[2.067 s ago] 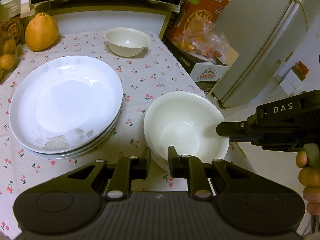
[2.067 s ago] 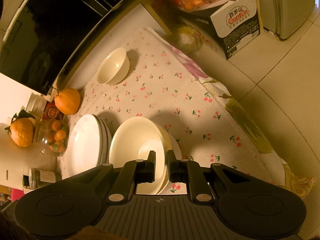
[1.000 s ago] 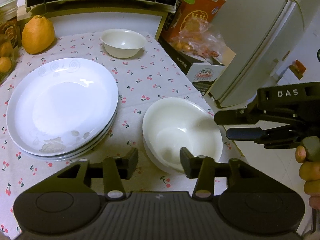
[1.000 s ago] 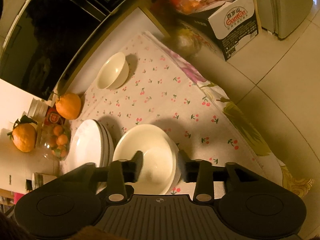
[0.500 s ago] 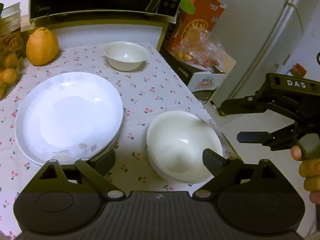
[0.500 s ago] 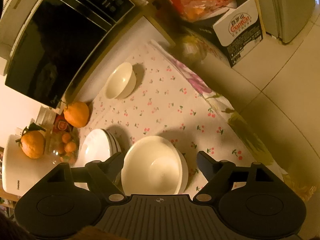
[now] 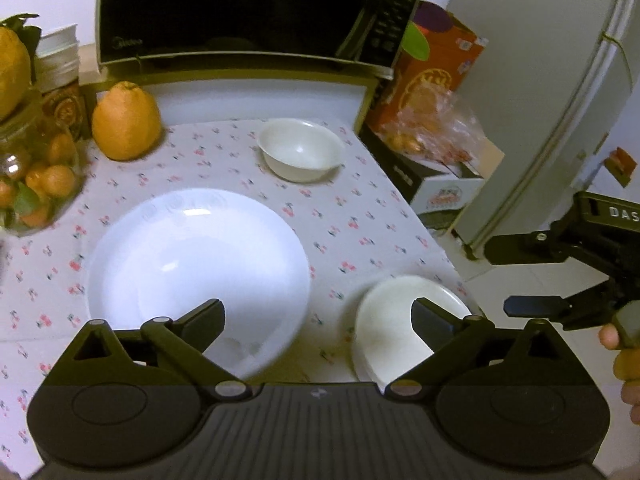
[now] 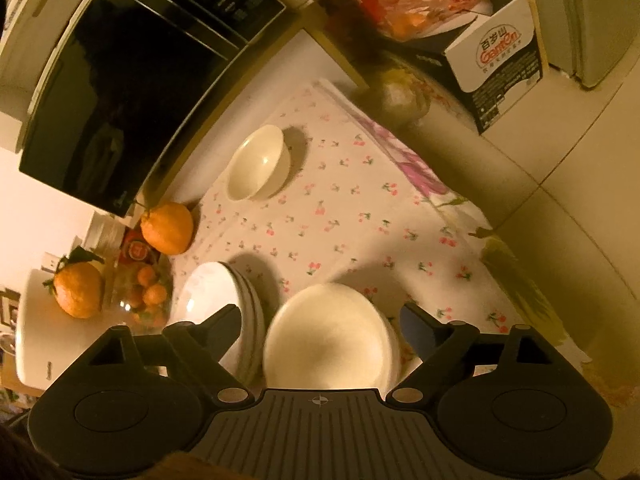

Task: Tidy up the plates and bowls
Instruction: 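Reach the left gripper to the small white bowl and grasp its rim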

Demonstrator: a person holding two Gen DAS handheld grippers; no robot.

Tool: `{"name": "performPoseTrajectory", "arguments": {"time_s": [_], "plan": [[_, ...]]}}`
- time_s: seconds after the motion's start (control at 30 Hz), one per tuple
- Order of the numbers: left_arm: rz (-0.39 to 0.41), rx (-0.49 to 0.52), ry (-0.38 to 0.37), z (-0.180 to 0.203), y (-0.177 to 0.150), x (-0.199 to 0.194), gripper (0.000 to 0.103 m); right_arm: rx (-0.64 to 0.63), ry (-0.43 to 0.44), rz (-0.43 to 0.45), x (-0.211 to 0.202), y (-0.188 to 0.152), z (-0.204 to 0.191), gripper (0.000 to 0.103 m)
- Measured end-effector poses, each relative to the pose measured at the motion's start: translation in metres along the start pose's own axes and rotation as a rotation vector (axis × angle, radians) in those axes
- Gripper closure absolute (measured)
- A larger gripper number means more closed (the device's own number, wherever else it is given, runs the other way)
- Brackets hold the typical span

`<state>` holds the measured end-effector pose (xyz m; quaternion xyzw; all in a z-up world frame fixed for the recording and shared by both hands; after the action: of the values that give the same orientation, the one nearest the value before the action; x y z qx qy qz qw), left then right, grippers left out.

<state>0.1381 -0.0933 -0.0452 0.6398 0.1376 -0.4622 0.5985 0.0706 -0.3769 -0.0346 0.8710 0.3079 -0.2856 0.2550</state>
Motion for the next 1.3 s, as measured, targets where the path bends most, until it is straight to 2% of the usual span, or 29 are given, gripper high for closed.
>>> {"name": "performPoseTrajectory", "arguments": {"time_s": [0.27,0.53,1.0,1.2,1.3], "plan": [[0.011,0.006,0.039,-0.016,0.031,0.005,0.003,0.007,0.069,-0.042,0.019,0.02,-0.026,0.015],[0.017,-0.024,0.055,-0.033,0.06,0.019,0.002,0.005,0.089,-0.057,0.045,0.047,-0.043,0.014],[0.019,-0.044,0.048,-0.047,0.102,0.072,0.003,0.033,0.06,-0.059,0.102,0.094,-0.026,0.014],[-0.002,-0.048,0.037,-0.05,0.115,0.097,0.009,0.03,0.052,-0.069,0.127,0.108,-0.018,0.014],[-0.024,-0.063,0.02,-0.05,0.118,0.11,0.017,0.024,0.048,-0.07,0.138,0.113,-0.016,0.014]]}}
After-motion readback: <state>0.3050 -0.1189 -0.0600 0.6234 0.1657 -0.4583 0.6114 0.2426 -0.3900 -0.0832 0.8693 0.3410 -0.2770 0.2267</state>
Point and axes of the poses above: each gripper's, at about its wrist camera, not at the fingertips, and x roughly the way its jaws point, z to its right, y to its top, the point moved 2 cm from there along x, roughly the way its jaws point, and after that the axes turned 7 degrees about y, right-handed, at the moved point
